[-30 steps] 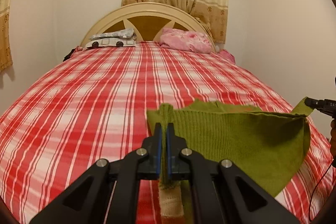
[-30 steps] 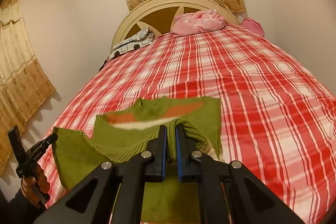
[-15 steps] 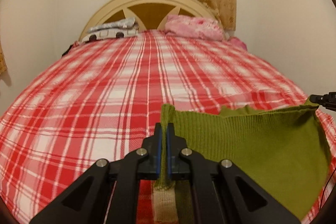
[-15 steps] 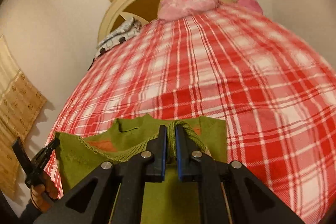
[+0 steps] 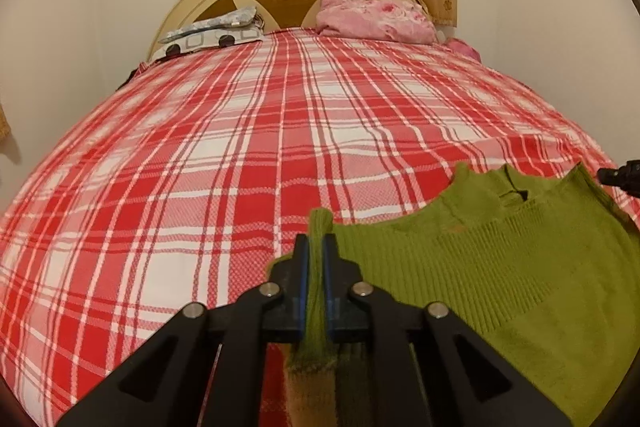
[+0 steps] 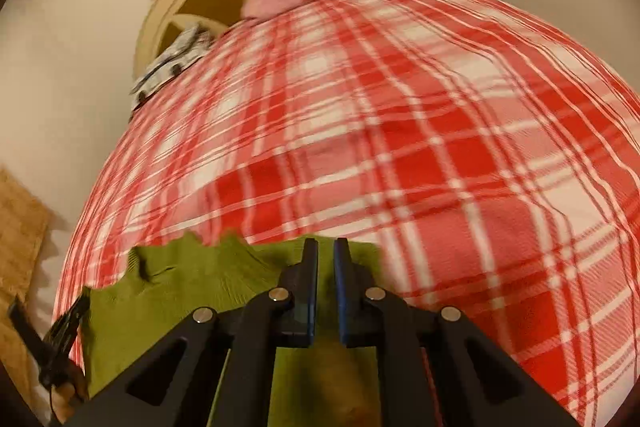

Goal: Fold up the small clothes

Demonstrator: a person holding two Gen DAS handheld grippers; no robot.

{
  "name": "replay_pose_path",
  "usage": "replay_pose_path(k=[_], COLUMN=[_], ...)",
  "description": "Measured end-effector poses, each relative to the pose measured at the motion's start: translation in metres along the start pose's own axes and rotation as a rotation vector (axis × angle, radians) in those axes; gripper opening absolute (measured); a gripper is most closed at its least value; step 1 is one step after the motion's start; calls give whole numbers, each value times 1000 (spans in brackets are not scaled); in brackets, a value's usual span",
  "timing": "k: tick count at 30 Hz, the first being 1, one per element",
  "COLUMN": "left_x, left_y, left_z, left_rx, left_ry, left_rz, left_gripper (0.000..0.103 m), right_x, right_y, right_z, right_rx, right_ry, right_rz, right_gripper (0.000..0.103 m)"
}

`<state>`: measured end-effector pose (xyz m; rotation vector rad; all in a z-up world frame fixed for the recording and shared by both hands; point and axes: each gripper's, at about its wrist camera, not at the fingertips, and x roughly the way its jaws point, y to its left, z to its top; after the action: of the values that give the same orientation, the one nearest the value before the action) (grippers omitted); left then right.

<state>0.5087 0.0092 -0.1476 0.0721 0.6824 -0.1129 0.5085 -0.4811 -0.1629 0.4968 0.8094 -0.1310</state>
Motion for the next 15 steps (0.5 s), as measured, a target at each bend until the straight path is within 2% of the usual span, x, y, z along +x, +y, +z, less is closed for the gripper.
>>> replay_pose_path(k=[3, 5, 7, 8, 10, 13, 15], left_x=[-12, -24, -41, -46, -59, -71, -74], left_y=[1, 5, 10, 12, 14, 15, 13], left_z=[5, 6, 4, 3, -3, -19, -26], left_rx=[14, 5, -15, -25, -34, -46, -48], left_ry=[-24, -41, -66, -76, -84, -56, -31], left_rz=[14, 11, 27, 31, 27, 24, 22], left_gripper=[14, 26, 63, 67, 68, 68, 68], right_x=[-15, -30, -46, -53, -64, -68, -68], right_y=[-9, -9, -7, -7, -8, -9, -11], right_z=[-2, -8, -21, -28, -44, -64, -72], right_rx=[-5, -48, -109, -133, -165, -206, -215], right_ry=[-3, -5, 7, 20, 50, 106, 113], right_rz=[2, 14, 17, 16, 42, 42, 41], right_gripper=[8, 8, 8, 8, 8, 8, 8])
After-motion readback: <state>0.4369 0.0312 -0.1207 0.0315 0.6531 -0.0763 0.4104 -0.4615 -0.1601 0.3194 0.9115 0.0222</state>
